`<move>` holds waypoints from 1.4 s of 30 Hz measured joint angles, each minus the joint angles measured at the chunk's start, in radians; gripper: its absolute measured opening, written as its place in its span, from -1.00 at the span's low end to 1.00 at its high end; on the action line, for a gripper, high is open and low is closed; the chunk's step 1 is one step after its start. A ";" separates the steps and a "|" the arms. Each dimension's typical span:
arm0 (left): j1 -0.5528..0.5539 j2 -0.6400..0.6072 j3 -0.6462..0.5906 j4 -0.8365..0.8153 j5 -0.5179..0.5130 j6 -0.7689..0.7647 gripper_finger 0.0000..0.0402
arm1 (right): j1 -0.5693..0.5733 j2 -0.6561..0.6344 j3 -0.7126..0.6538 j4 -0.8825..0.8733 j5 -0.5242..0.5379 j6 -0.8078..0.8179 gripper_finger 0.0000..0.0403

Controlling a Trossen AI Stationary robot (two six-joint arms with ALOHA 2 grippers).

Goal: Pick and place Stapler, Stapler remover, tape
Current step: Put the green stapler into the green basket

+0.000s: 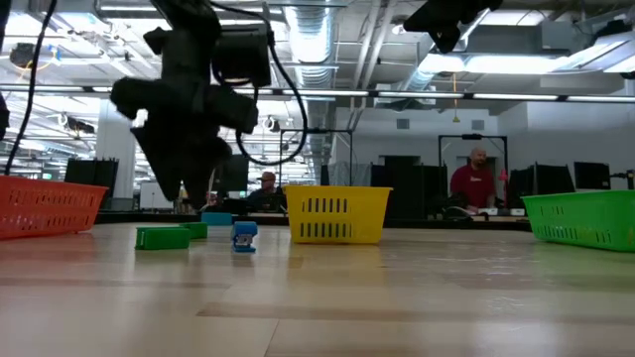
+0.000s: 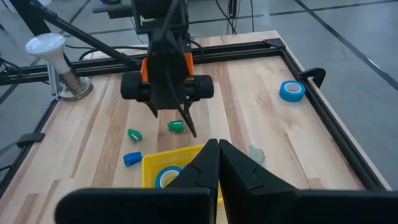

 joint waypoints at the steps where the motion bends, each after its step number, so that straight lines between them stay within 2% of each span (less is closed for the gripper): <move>1: 0.000 0.008 -0.001 -0.001 -0.011 0.014 0.50 | 0.000 0.000 0.000 -0.001 0.000 0.000 -1.00; 7: 0.000 0.023 -0.002 0.017 -0.105 0.100 0.50 | 0.000 0.000 0.000 -0.018 0.000 0.000 -1.00; 13: -0.015 0.023 -0.002 0.036 -0.107 0.145 0.50 | 0.000 0.000 0.000 -0.028 0.000 0.001 -1.00; 20: -0.100 0.023 -0.002 0.084 -0.130 0.219 0.50 | 0.000 0.000 0.000 -0.028 0.000 0.001 -1.00; 27: -0.105 0.027 -0.012 0.121 -0.187 0.210 0.50 | 0.000 0.000 0.000 -0.026 0.000 0.000 -1.00; 31: -0.072 0.028 -0.040 0.134 -0.159 0.164 0.50 | 0.000 0.000 0.000 -0.026 0.000 0.000 -1.00; 42: -0.065 0.028 -0.080 0.175 -0.156 0.161 0.50 | 0.000 0.000 0.000 -0.026 0.000 0.000 -1.00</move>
